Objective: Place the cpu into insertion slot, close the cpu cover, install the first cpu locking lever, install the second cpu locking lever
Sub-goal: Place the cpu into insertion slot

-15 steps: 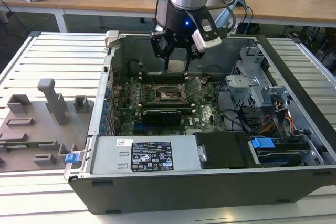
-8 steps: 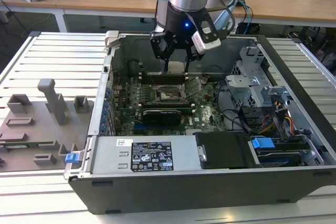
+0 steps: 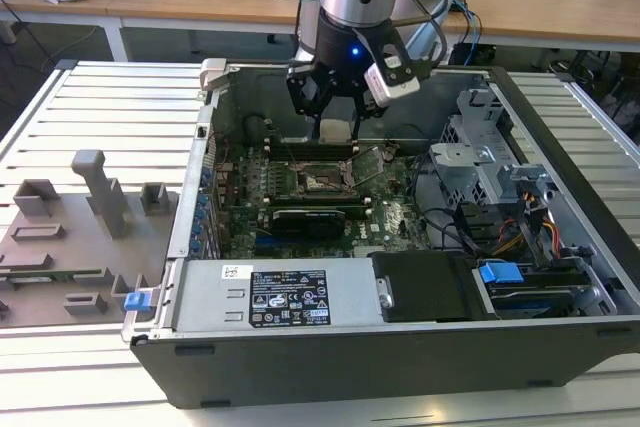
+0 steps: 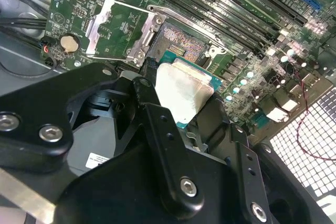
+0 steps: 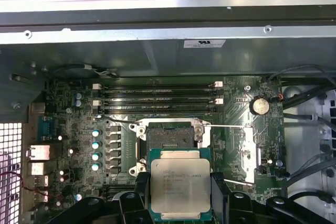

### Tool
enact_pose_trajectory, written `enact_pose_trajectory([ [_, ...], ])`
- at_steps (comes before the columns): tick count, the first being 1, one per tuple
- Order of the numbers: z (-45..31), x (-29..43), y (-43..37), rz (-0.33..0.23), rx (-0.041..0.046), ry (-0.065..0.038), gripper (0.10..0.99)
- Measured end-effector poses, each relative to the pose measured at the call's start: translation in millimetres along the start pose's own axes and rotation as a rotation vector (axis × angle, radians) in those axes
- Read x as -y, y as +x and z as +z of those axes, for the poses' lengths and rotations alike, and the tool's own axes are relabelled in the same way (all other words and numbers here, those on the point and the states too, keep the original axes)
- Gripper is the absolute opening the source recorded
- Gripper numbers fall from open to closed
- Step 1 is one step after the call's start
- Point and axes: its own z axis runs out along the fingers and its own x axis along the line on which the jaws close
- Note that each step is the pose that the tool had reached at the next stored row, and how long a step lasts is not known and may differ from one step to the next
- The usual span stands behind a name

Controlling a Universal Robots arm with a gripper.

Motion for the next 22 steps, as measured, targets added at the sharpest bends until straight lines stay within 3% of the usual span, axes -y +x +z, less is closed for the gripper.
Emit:
enact_pose_trajectory([
  [8,5.3,0.5,-0.1,0.0,0.0,0.0,0.545],
  [22,22.7,2.1,-0.4,0.0,0.0,0.0,0.545],
])
